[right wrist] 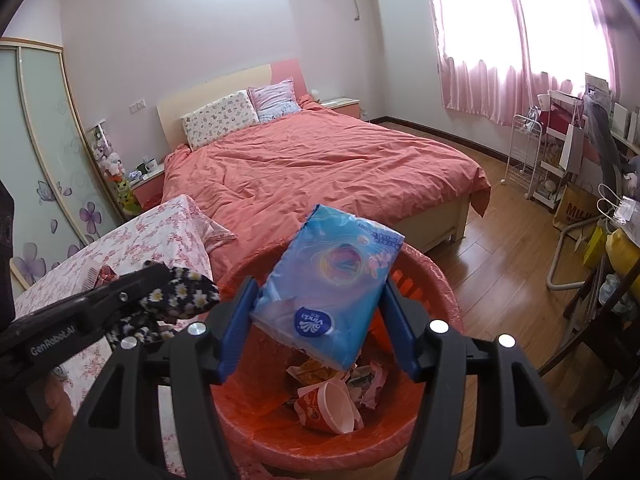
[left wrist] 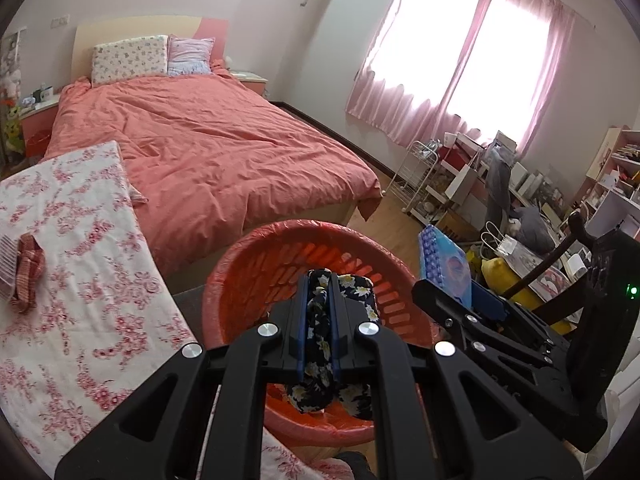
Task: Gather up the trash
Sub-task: 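Carry the tissue pack and floral cloth over the orange basket and open both grippers, then move both grippers back over the grey sock and black mesh pad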
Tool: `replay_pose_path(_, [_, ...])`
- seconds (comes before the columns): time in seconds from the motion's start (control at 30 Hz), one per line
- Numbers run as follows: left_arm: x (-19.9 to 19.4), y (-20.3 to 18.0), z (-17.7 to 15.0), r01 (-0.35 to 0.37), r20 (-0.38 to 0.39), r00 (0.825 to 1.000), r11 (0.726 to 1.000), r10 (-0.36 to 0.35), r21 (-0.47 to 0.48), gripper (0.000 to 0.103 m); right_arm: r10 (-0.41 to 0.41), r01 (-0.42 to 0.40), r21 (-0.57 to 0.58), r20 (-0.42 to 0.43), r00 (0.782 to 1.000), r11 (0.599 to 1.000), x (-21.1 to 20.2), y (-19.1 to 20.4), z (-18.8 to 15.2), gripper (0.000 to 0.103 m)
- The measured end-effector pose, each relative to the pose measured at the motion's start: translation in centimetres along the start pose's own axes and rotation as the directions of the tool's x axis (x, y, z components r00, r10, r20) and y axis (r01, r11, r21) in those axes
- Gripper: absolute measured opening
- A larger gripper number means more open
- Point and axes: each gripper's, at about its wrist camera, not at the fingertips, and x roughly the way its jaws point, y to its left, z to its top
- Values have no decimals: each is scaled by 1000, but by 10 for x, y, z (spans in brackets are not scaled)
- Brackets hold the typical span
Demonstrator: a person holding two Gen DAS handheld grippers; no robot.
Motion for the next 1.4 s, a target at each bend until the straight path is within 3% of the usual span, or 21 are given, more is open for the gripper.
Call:
replay_pose_path(0.3, [16, 4, -6, -14, -46, 999, 1000, 13, -19, 9, 20, -20, 31, 5, 1000, 999, 6, -11, 0, 62])
replay_pose_path(0.4, [20, 5, -9, -20, -62, 998, 1000, 19, -22, 11, 27, -27, 45, 7, 1000, 999, 8, -16, 1, 68])
replay_pose_path(0.47, [21, 6, -9, -28, -66, 997, 999, 26, -25, 21, 35, -36, 58, 14, 999, 998, 7, -19, 2, 75])
replay_pose_path(0.57, [21, 10, -11, -48, -77, 996, 998, 45, -32, 27, 29, -31, 67, 27, 999, 997, 3, -22, 3, 82])
replay_pose_path(0.77, [4, 21, -13, -133, -60, 989, 991, 132, -14, 30, -23, 20, 39, 65, 998, 999, -13, -17, 2, 97])
replay_pose_path(0.9, [-20, 30, -18, -211, -24, 977, 977, 212, 16, 39, -69, 69, 0, 105, 992, 998, -28, -1, 2, 99])
replay_pose_path(1.13, [-62, 60, -29, -301, 12, 953, 954, 301, -3, 39, -149, 160, -54, 170, 974, 986, -50, 38, -5, 99])
replay_pose_path(1.4, [-128, 110, -61, -400, 42, 914, 913, 405, -82, 39, -47, 62, -129, 119, 992, 990, -57, 92, -17, 99])
